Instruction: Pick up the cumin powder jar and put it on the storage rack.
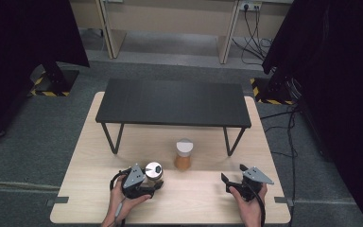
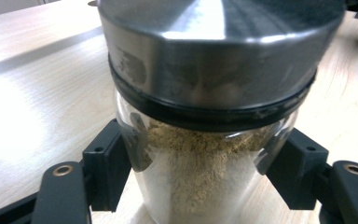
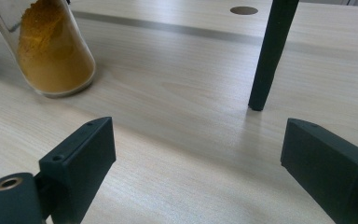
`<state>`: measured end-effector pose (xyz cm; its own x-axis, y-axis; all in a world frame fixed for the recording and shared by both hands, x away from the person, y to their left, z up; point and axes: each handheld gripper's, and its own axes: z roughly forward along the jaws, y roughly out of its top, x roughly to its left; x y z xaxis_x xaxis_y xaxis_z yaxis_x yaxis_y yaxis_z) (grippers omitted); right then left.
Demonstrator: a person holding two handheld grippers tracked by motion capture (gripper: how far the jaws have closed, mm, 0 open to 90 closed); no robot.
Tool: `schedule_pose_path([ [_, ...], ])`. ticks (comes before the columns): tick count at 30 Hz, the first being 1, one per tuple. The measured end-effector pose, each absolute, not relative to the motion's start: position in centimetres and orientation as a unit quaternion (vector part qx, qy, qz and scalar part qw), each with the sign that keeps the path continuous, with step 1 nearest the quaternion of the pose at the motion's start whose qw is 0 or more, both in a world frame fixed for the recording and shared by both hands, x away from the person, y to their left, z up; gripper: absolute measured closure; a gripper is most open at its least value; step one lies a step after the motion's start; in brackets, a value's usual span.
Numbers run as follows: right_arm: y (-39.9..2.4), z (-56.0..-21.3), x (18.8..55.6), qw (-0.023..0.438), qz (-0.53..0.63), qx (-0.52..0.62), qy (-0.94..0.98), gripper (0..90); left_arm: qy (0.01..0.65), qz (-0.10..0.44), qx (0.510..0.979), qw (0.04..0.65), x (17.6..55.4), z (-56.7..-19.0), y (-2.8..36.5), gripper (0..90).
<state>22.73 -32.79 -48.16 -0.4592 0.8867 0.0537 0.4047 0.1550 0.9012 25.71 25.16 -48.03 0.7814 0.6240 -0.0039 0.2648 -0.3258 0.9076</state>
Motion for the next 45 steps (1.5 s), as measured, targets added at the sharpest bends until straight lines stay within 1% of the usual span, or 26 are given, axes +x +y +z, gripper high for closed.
schedule_pose_path([
  [4, -32.9, -48.2, 22.8, 0.255, 0.469, 0.452, 0.715, 10.2, 0.286, 0.189, 0.784, 0.517, 24.2, -47.2, 26.1, 30.1],
  [9, -32.9, -48.2, 22.8, 0.255, 0.469, 0.451, 0.715, 10.2, 0.290, 0.201, 0.782, 0.514, 23.0, -46.5, 27.2, 30.1],
  [18, -32.9, -48.1, 22.9, 0.254, 0.468, 0.452, 0.716, 10.3, 0.283, 0.200, 0.786, 0.512, 23.1, -46.3, 27.8, 30.1],
  [28, -32.8, -48.2, 22.7, 0.258, 0.467, 0.449, 0.716, 10.3, 0.274, 0.202, 0.772, 0.536, 22.4, -45.0, 27.9, 30.1],
  [45, -32.8, -48.2, 22.6, 0.261, 0.468, 0.449, 0.715, 10.3, 0.282, 0.214, 0.763, 0.541, 21.2, -40.6, 27.8, 30.1],
])
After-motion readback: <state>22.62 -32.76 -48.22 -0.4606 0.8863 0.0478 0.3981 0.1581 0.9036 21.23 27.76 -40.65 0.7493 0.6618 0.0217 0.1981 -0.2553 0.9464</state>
